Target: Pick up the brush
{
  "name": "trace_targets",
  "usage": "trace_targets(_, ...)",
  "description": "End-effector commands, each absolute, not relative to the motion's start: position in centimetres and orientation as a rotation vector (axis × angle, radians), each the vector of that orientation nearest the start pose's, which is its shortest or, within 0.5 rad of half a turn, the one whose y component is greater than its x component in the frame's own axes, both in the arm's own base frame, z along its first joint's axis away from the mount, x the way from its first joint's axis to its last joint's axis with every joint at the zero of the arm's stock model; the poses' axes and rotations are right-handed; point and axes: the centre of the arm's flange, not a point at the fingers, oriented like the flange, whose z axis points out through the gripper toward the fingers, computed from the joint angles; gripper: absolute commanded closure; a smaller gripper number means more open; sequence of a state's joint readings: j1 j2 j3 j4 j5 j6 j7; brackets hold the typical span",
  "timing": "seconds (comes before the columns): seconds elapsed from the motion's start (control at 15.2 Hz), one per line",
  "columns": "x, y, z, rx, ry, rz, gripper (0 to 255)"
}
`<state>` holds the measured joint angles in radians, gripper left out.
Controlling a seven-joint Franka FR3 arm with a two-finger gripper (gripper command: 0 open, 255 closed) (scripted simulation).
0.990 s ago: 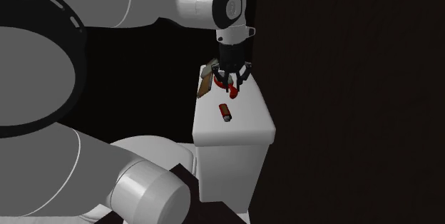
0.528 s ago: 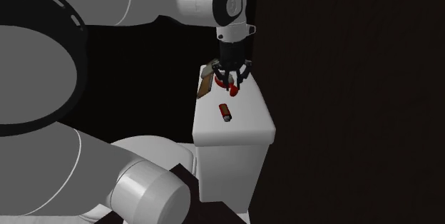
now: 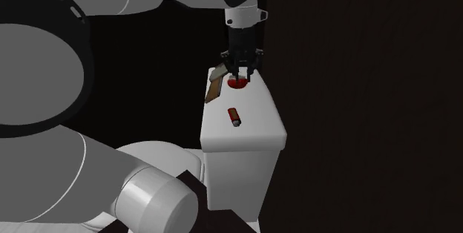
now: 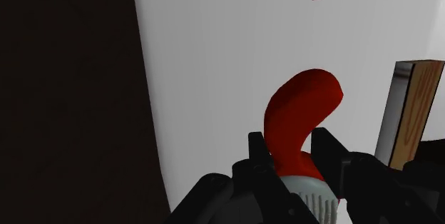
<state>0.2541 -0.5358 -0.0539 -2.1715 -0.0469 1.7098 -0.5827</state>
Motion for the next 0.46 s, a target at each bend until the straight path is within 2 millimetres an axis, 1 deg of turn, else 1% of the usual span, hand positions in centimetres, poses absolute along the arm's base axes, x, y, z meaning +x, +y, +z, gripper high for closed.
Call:
trace_targets(0.0, 38.8, 7.0, 61.4, -2.925, -1.227, -0.108, 255)
trace_targets(0.26, 38.8, 7.0, 63.5, -2.925, -1.227, -0.108, 255)
trace_targets(0.4, 38.8, 7.0, 63.6, -2.925, -1.227, -0.108, 255)
